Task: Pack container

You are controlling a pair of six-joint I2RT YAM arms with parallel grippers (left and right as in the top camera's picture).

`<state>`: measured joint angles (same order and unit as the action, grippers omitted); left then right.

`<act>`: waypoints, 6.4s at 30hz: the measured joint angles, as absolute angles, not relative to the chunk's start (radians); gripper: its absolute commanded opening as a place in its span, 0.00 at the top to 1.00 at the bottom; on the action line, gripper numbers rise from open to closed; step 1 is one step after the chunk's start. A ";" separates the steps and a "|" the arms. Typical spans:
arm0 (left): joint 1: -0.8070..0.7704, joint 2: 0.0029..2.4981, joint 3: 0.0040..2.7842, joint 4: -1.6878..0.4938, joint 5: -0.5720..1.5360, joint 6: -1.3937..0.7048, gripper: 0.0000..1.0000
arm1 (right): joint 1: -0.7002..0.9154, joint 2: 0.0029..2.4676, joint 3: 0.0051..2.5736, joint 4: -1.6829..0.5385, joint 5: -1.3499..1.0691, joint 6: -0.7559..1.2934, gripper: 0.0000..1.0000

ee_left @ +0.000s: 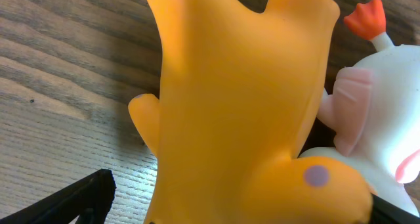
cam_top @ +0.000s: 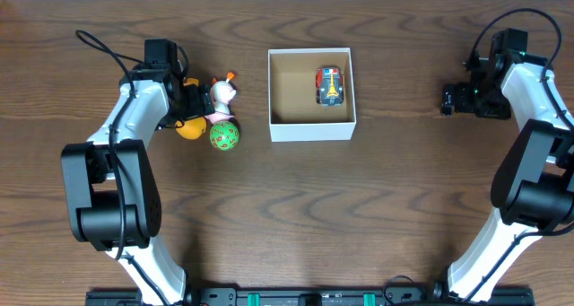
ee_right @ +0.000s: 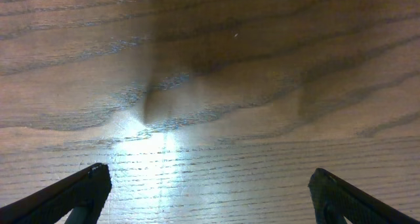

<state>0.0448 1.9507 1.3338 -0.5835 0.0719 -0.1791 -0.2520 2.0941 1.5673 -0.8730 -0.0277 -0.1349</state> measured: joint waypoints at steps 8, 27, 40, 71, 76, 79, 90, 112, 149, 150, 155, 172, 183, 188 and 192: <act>0.045 1.951 1.334 -0.583 0.072 -0.179 0.02 | -0.252 2.094 1.567 -0.873 -0.027 -0.135 0.01; 0.045 1.951 1.334 -0.579 0.072 -0.179 0.02 | -0.252 2.094 1.567 -0.873 -0.028 -0.135 0.01; 0.045 1.951 1.334 -0.529 0.072 -0.178 0.02 | -0.252 2.094 1.567 -0.873 -0.028 -0.135 0.01; 0.101 1.923 1.817 -0.780 0.072 -0.167 0.05 | -0.252 2.094 1.567 -0.873 -0.028 -0.135 0.01; 0.056 1.923 1.818 -0.702 0.073 -0.188 0.05 | -0.252 2.094 1.567 -0.873 -0.028 -0.135 0.01; 0.043 1.923 1.818 -0.678 0.075 -0.214 0.05 | -0.252 2.094 1.567 -0.873 -0.027 -0.135 0.01; 0.030 1.923 1.818 -0.670 0.084 -0.262 0.09 | -0.252 2.094 1.567 -0.873 -0.028 -0.135 0.01; 0.015 1.925 1.818 -0.927 0.106 -0.261 0.10 | -0.252 2.094 1.567 -0.873 -0.027 -0.135 0.01; 0.030 2.138 1.724 -0.953 0.091 -0.253 0.01 | -0.252 2.094 1.567 -0.873 -0.028 -0.135 0.01; 0.030 2.147 1.724 -0.961 0.089 -0.250 0.00 | -0.252 2.094 1.567 -0.873 -0.028 -0.135 0.01; 0.030 2.177 1.724 -0.966 0.067 -0.236 0.77 | -0.252 2.094 1.567 -0.873 -0.028 -0.135 0.01; 0.056 2.095 1.847 -1.082 0.045 -0.228 0.94 | -0.252 2.094 1.567 -0.873 -0.028 -0.135 0.01; 0.010 1.829 1.998 -1.038 0.112 -0.233 0.94 | -0.252 2.094 1.567 -0.873 -0.028 -0.135 0.01; -0.077 1.835 1.998 -0.976 0.166 -0.234 0.94 | -0.252 2.094 1.567 -0.873 -0.028 -0.135 0.01; -0.150 1.850 1.998 -0.929 0.187 -0.231 0.94 | -0.252 2.094 1.567 -0.873 -0.028 -0.135 0.01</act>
